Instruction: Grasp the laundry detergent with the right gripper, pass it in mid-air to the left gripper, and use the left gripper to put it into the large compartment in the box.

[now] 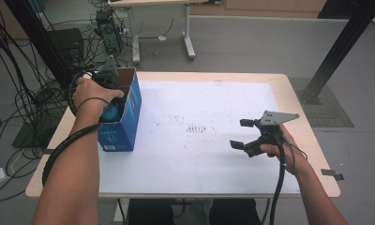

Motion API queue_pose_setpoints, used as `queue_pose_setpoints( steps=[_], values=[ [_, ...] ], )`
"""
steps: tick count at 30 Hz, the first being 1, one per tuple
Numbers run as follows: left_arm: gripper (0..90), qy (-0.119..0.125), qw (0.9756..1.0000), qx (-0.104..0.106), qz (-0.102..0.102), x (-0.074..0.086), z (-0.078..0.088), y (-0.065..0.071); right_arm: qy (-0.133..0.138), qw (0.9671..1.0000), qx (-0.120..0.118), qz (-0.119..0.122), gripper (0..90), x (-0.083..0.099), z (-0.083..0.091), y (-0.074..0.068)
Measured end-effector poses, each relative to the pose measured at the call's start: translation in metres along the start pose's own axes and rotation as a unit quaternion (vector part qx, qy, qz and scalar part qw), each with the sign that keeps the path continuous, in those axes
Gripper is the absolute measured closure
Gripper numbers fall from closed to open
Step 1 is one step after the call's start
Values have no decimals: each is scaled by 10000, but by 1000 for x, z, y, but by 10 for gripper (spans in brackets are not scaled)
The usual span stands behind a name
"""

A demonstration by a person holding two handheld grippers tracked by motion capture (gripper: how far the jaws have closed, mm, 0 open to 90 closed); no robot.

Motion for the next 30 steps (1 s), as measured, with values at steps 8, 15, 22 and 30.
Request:
queue_pose_setpoints(
  steps=[8,15,22,30],
  values=[
    [330,10,10000,17,21,3,7,0,14,10000,-28,5,45,0,-2,-1],
    [328,118,9999,32,22,6,24,3,44,10000,-25,18,45,-1,-1,-1],
    [314,210,9998,-1,-18,11,43,5,31,10000,-29,20,45,-2,-1,-1],
    [262,333,9994,-22,-84,20,62,6,42,10000,-44,29,44,-4,-1,-1]
  ],
)
Point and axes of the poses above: each handheld gripper's, and its own axes: z roughly backward along the jaws, x roughly out of its underside, y roughly to its right, the point moved 3 cm from there along -z, roughly forward along the jaws, and after that the axes turned 2 degrees about -z, right-handed, at the moved point
